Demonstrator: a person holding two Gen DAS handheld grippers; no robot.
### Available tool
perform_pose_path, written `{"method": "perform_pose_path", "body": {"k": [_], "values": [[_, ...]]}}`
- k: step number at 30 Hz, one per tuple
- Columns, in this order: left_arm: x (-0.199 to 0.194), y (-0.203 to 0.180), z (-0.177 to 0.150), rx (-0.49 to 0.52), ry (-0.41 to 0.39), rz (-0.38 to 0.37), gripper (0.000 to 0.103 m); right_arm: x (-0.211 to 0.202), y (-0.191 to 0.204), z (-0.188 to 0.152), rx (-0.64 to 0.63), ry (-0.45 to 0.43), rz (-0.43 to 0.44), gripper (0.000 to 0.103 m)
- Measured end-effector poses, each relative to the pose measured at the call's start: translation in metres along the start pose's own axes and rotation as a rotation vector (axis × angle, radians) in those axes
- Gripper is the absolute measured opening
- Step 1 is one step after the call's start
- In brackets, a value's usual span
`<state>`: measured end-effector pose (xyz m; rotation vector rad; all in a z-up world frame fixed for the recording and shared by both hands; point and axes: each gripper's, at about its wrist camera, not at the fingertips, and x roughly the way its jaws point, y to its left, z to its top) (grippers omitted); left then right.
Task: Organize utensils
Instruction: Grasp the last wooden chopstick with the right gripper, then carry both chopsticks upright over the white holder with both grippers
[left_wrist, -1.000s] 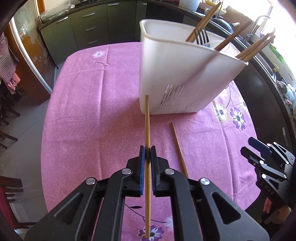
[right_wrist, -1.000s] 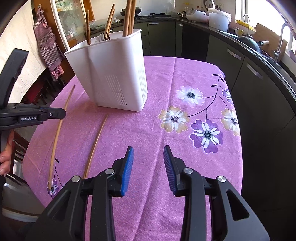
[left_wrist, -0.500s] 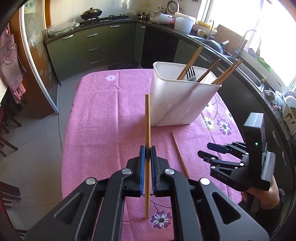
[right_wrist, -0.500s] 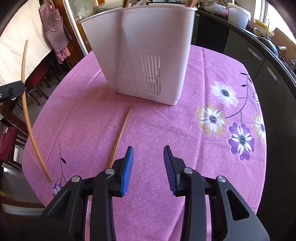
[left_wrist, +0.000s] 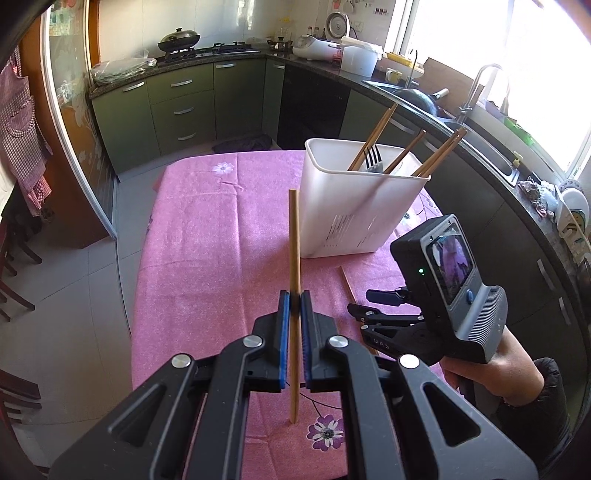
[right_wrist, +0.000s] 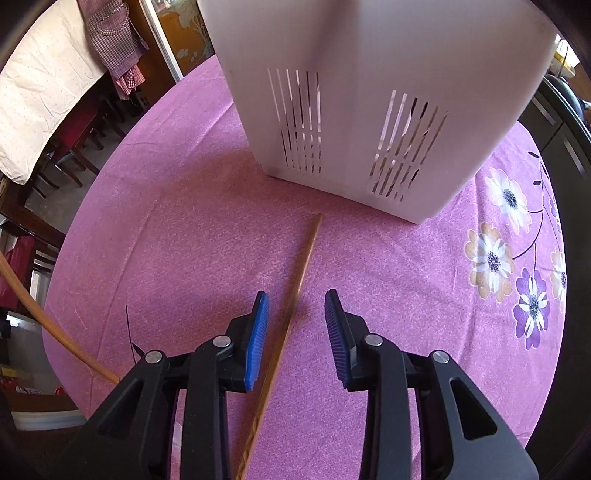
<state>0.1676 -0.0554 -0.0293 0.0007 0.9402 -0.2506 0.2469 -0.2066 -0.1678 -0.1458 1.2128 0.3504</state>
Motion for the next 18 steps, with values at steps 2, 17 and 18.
{"method": "perform_pose_path", "body": {"k": [2, 17, 18], "values": [[-0.001, 0.0, -0.001, 0.002, -0.002, -0.003, 0.006, 0.004, 0.004, 0.002, -0.004, 0.008, -0.008, 0.028], [-0.005, 0.003, -0.002, 0.004, -0.003, -0.005, 0.006, -0.003, 0.003, 0.003, -0.004, -0.052, -0.027, 0.006], [-0.005, 0.003, -0.002, 0.004, -0.003, -0.005, 0.006, -0.012, 0.002, 0.002, -0.002, -0.071, -0.018, 0.006]]}}
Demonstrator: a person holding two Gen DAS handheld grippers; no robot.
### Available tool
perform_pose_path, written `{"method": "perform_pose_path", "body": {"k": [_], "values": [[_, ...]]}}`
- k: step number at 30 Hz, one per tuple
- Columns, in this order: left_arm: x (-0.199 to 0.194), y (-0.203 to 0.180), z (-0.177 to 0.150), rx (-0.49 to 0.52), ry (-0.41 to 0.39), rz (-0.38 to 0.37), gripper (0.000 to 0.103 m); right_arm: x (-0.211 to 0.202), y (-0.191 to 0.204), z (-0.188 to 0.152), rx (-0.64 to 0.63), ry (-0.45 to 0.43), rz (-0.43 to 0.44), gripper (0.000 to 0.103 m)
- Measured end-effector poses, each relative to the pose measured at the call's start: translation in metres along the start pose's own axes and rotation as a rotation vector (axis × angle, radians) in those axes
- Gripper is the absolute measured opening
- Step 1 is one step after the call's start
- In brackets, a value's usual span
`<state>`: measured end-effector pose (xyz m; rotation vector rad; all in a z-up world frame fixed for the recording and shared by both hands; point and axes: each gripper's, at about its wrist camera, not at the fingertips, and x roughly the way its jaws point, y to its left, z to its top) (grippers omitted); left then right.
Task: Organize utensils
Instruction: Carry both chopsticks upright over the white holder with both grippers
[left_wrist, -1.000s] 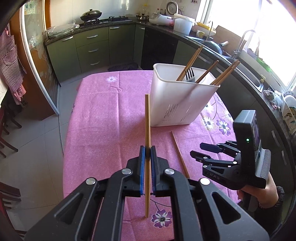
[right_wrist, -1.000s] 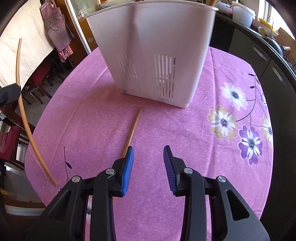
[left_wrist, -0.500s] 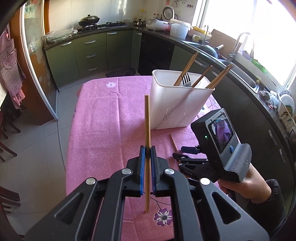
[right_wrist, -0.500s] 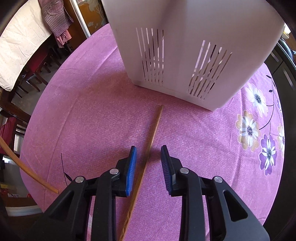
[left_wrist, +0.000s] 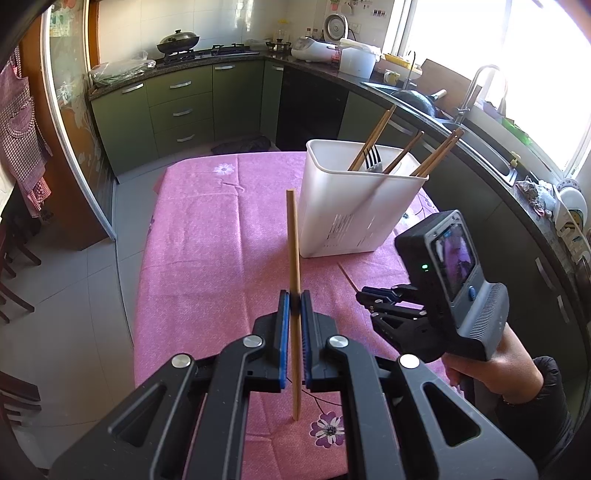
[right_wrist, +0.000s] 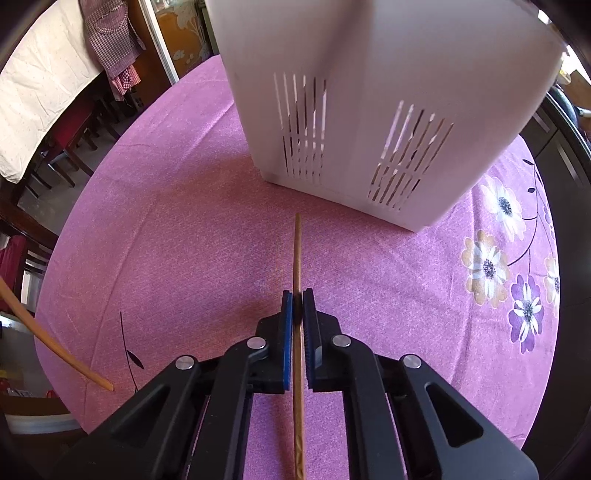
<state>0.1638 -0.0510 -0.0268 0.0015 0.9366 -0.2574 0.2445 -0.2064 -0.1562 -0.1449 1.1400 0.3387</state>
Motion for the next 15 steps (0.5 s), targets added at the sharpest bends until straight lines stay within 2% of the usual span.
{"method": "perform_pose_path", "body": {"k": [4, 9, 15], "values": [[-0.001, 0.0, 0.0, 0.002, -0.001, -0.001, 0.006, -0.048, -0.004, -0.002, 0.004, -0.114, 0.009, 0.006], [-0.004, 0.0, -0.002, 0.007, -0.005, 0.002, 0.006, -0.115, -0.012, -0.02, 0.016, -0.269, 0.016, 0.006], [-0.012, -0.002, -0.008, 0.02, -0.018, 0.007, 0.006, -0.162, -0.03, -0.058, 0.03, -0.349, 0.015, 0.006]]}}
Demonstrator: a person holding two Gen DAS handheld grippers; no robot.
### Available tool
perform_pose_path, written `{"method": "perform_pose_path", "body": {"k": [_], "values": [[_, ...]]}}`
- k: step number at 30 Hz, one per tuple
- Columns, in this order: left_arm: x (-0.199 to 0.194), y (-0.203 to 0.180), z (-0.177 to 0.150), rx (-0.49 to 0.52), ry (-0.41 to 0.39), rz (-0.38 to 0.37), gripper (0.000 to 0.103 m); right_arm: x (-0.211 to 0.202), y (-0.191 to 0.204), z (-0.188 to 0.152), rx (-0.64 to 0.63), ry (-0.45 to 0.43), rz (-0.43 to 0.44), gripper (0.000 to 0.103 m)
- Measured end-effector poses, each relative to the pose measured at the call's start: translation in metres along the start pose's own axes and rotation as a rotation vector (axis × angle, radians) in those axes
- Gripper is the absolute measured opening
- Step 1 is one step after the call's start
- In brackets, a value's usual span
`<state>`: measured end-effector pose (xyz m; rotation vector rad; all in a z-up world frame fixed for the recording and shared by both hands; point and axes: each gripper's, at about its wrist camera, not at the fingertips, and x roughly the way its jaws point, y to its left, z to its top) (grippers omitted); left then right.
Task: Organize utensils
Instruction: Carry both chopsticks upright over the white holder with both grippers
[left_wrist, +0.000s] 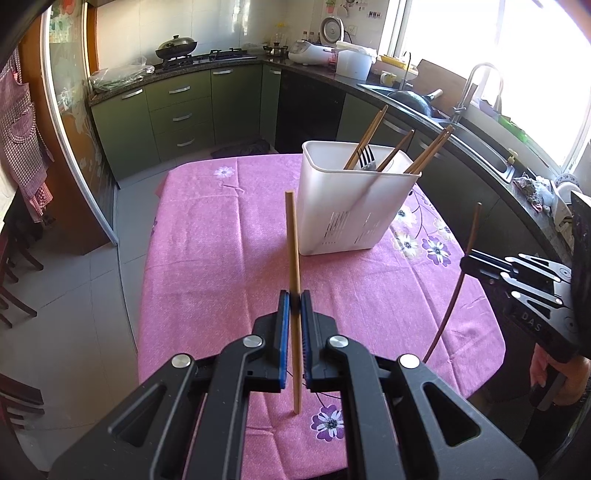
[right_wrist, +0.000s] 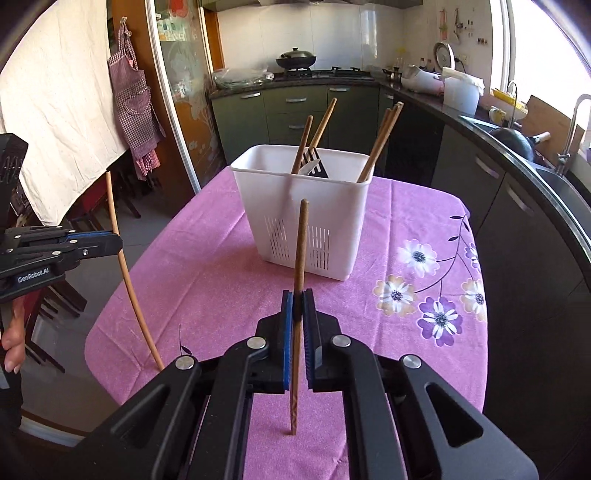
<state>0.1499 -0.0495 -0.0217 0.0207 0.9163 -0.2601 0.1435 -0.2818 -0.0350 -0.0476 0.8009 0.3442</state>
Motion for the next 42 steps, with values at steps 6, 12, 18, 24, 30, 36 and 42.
{"method": "perform_pose_path", "body": {"k": [6, 12, 18, 24, 30, 36, 42], "values": [[-0.007, -0.002, -0.005, 0.012, -0.017, 0.006, 0.006, -0.036, -0.009, -0.026, 0.02, -0.042, 0.0, 0.007], [-0.011, -0.004, -0.009, 0.019, -0.02, 0.005, 0.006, -0.045, -0.014, -0.033, 0.031, -0.051, 0.006, 0.007], [-0.017, -0.006, -0.007, 0.026, -0.033, 0.004, 0.006, -0.045, -0.011, -0.028, 0.027, -0.066, 0.015, 0.007], [-0.02, -0.006, 0.0, 0.026, -0.047, 0.002, 0.006, -0.048, -0.009, -0.015, 0.028, -0.09, 0.022, 0.007], [-0.028, -0.01, 0.02, 0.04, -0.072, -0.004, 0.006, -0.059, -0.007, 0.014, 0.021, -0.138, 0.029, 0.006], [-0.049, -0.023, 0.052, 0.076, -0.119, -0.009, 0.006, -0.076, -0.002, 0.053, -0.005, -0.185, 0.034, 0.006], [-0.074, -0.035, 0.089, 0.098, -0.183, -0.025, 0.006, -0.089, -0.001, 0.093, -0.016, -0.227, 0.038, 0.006]]}}
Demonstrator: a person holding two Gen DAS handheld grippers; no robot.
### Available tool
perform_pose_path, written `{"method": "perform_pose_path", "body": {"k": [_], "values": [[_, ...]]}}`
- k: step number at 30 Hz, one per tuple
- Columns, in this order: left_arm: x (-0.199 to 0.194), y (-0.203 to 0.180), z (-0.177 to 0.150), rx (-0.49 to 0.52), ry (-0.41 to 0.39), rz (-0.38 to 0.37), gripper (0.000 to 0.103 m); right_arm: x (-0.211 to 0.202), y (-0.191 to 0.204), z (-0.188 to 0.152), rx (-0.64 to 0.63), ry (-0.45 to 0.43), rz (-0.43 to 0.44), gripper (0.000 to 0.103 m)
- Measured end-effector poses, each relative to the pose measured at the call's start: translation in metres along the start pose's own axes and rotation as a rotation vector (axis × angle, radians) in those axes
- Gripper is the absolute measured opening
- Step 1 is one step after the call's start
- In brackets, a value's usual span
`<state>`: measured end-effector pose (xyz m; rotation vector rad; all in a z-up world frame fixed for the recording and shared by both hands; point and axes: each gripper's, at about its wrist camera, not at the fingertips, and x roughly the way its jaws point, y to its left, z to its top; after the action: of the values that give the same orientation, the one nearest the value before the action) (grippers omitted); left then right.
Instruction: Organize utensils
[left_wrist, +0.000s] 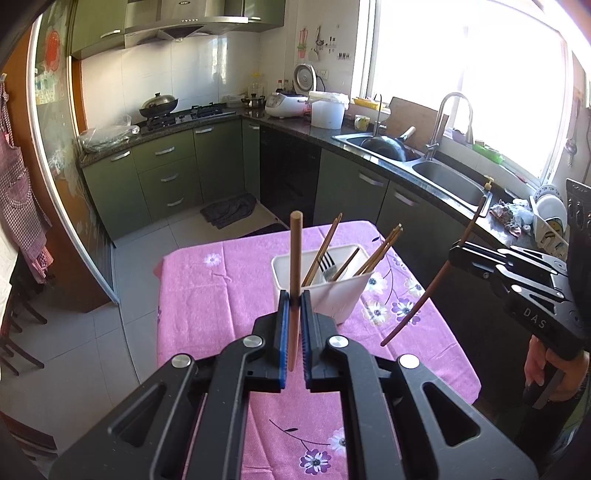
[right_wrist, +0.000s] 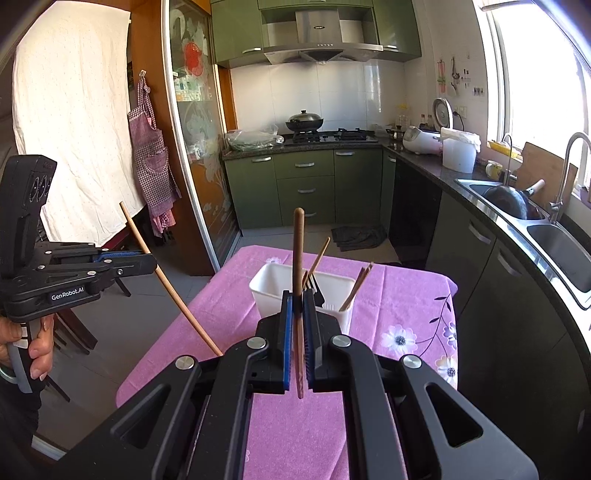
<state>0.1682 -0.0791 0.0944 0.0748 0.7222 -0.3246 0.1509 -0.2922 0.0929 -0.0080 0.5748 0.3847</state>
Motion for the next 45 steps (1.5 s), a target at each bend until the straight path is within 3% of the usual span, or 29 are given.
{"method": "perform_pose_path", "body": {"k": [9, 16, 23, 31, 37, 39, 41, 43, 45], "values": [[-0.011, -0.007, 0.06, 0.01, -0.112, -0.007, 0.006, 0.0, -0.015, 0.067, 0.017, -0.096, 0.0, 0.006], [0.015, 0.0, 0.088, -0.019, -0.166, 0.004, 0.006, 0.025, -0.037, 0.102, 0.028, -0.114, -0.03, 0.006], [0.075, 0.007, 0.082, -0.04, -0.089, 0.006, 0.006, 0.077, -0.052, 0.086, 0.05, -0.033, -0.016, 0.006], [0.117, 0.01, 0.047, -0.042, 0.02, 0.0, 0.006, 0.115, -0.051, 0.047, 0.063, 0.047, 0.009, 0.007], [0.111, 0.002, 0.029, -0.028, 0.028, -0.011, 0.02, 0.088, -0.042, 0.039, 0.042, 0.004, 0.016, 0.009], [0.098, 0.0, 0.024, -0.035, 0.002, -0.02, 0.031, 0.066, -0.039, 0.036, 0.032, -0.034, 0.016, 0.017], [0.079, -0.001, 0.016, -0.044, -0.044, -0.015, 0.054, 0.041, -0.036, 0.03, 0.028, -0.066, 0.016, 0.018], [0.058, -0.003, 0.002, -0.031, -0.104, 0.01, 0.062, 0.019, -0.034, 0.016, 0.035, -0.091, 0.014, 0.022], [0.043, -0.006, -0.016, -0.019, -0.138, 0.031, 0.088, 0.0, -0.035, -0.003, 0.045, -0.103, 0.004, 0.035]]}}
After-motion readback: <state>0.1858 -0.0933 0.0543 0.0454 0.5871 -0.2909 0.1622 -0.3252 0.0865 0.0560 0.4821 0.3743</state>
